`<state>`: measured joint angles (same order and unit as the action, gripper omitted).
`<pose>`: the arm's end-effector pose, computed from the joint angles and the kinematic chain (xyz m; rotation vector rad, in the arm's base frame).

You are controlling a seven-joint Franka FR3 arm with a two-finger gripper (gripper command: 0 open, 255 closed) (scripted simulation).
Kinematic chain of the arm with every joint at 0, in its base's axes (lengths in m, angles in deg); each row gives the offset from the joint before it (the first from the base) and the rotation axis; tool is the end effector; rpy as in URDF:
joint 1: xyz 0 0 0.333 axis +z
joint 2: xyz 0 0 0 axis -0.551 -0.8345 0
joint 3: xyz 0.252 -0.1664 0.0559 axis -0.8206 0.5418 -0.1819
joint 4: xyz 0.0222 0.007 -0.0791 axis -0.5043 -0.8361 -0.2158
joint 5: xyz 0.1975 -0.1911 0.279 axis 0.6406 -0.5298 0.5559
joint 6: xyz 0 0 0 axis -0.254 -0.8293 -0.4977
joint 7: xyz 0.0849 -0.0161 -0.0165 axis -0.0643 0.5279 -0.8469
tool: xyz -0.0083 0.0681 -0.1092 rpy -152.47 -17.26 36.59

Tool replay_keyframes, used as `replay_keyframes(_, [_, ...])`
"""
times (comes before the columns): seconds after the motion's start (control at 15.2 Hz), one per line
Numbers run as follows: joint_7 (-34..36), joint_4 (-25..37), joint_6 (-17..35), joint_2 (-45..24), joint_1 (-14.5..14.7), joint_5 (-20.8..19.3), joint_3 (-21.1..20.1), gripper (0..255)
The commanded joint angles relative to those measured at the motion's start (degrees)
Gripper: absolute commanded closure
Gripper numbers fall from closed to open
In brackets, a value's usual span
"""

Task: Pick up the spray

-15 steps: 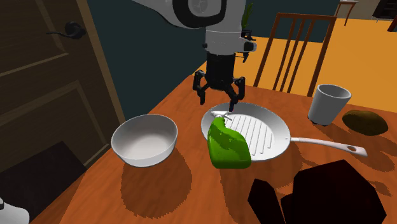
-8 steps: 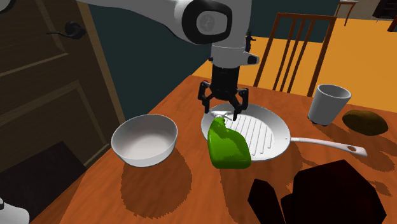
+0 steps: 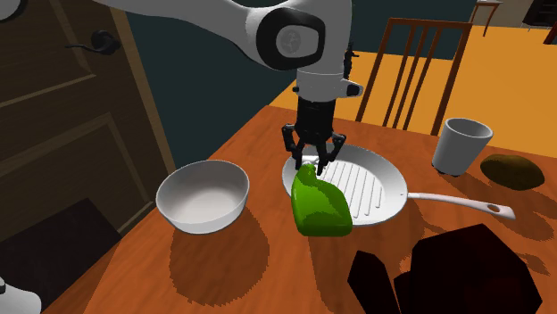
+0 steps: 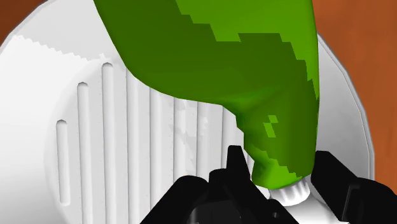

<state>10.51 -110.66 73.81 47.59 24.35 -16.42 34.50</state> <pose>0.6040 -0.3125 0.3214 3.0730 0.3634 -0.2128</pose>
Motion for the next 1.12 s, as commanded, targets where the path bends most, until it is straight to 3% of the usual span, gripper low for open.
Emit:
replay_keyframes(0.0, [0.0, 0.0, 0.0, 0.0, 0.0, 0.0, 0.0, 255])
replay_keyframes(0.26, [0.0, -0.1, 0.1, 0.0, 0.0, 0.0, 0.0, 255])
replay_keyframes(1.06, [0.0, 5.3, -7.8, 2.6, 0.0, -0.9, 0.6, 255])
